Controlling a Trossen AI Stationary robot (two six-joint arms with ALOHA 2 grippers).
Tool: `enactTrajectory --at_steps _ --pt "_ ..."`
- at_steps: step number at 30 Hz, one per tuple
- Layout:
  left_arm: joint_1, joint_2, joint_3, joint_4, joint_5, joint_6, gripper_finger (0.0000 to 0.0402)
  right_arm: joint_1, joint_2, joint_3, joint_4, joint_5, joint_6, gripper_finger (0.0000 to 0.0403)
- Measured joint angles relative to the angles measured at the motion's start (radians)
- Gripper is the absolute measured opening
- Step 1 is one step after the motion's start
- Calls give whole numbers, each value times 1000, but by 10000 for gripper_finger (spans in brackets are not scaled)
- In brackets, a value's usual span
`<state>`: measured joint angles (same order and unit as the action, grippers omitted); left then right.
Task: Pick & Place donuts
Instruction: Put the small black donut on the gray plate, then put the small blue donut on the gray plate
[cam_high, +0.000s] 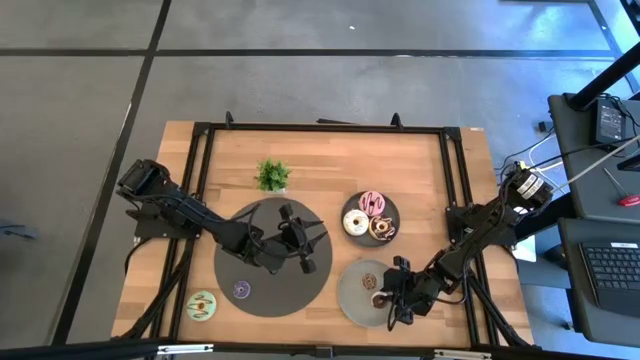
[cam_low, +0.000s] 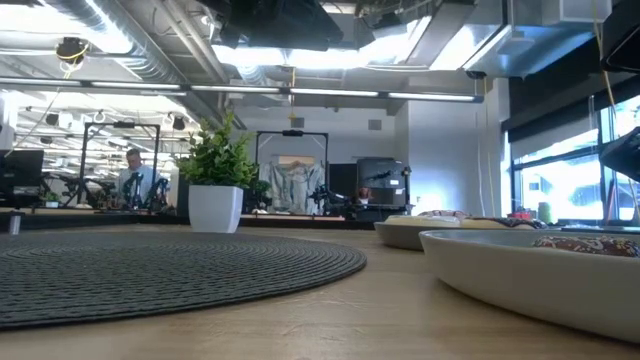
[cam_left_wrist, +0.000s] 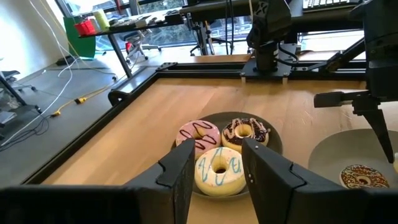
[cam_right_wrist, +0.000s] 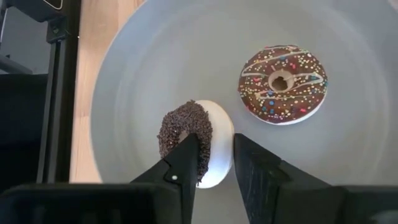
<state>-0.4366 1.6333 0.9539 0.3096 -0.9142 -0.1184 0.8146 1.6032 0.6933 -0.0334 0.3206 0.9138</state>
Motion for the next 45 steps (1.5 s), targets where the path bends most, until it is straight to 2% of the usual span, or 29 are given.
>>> enactTrajectory --at_steps 5,16,24,27,32,34,37,41,45 --pt "0 0 0 0 0 0 127 0 0 0 0 0 -1 112" --pt "0 0 0 0 0 0 127 0 0 0 -1 0 -1 193" --pt "0 0 0 -22 5 -3 128 0 -35 0 -5 1 -39 202" --pt "0 -1 0 -99 101 -70 127 -5 -90 1 -14 18 -114 202" --pt "0 -30 -1 -293 452 -225 128 -33 -203 1 -64 82 -307 202" --pt "-6 -38 -1 -394 549 -245 128 -47 -236 1 -66 114 -363 202" --pt "-21 -49 -1 -535 619 -302 128 -81 -270 1 -65 110 -450 202" --pt "-49 -50 -1 -679 636 -337 128 -135 -283 1 -68 97 -511 202" --pt "-56 -50 8 -849 796 -331 127 -196 -281 1 -72 64 -530 202"
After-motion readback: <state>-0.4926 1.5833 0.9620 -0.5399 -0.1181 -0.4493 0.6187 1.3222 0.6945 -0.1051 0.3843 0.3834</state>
